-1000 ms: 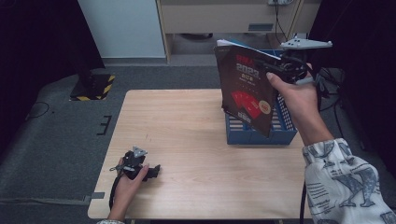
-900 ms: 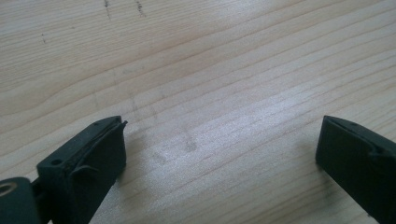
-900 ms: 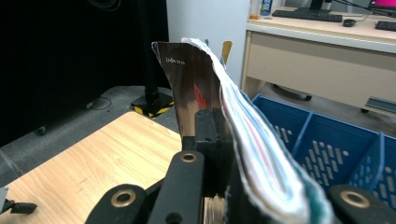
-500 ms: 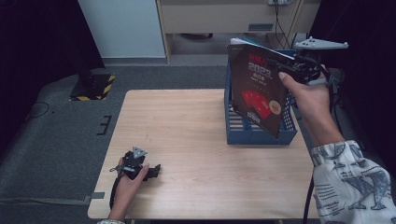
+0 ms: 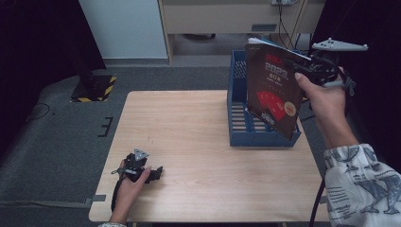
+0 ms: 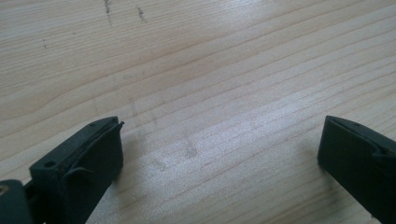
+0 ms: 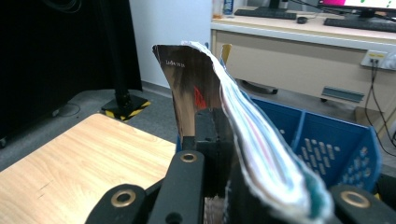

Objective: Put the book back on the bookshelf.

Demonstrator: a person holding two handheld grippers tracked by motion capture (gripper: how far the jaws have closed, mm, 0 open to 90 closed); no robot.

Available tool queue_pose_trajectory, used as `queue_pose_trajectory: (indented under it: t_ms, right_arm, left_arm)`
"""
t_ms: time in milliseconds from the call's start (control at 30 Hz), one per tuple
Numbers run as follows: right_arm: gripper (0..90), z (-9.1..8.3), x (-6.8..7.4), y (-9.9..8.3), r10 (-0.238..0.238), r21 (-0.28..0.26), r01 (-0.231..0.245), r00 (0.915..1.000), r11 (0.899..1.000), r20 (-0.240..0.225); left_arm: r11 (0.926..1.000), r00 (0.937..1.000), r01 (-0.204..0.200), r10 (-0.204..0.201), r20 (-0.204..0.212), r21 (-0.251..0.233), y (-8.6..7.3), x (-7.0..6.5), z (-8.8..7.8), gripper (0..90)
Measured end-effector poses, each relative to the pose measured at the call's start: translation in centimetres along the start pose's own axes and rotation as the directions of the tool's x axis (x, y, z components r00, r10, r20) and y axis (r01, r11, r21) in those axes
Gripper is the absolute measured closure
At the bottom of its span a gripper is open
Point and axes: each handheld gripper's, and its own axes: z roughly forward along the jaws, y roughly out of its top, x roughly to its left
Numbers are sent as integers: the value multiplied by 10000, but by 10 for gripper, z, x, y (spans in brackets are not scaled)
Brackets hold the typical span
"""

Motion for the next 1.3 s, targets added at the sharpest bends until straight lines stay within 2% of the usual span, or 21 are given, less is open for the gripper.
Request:
queue_pose_trajectory:
  t_ms: [333,633,900,1300]
  right_arm:
    - [870,-17,-19,-4,217,-66,-213,9974,9998,693]
    - [870,-29,-36,-10,388,-45,-386,9928,9992,1137]
    - [870,-34,-45,-15,436,-4,-441,9878,9990,1498]
    - [870,-34,-49,-16,423,119,-454,9809,9989,1899]
  left_arm:
    - [10000,10000,22,-22,-6,-54,0,0,0,0]
    - [10000,10000,10,-10,5,-76,0,-1,1,0]
    - [9999,10000,2,-2,7,-101,-1,-1,1,0]
    - [9999,10000,-64,65,67,-145,-1,-2,1,0]
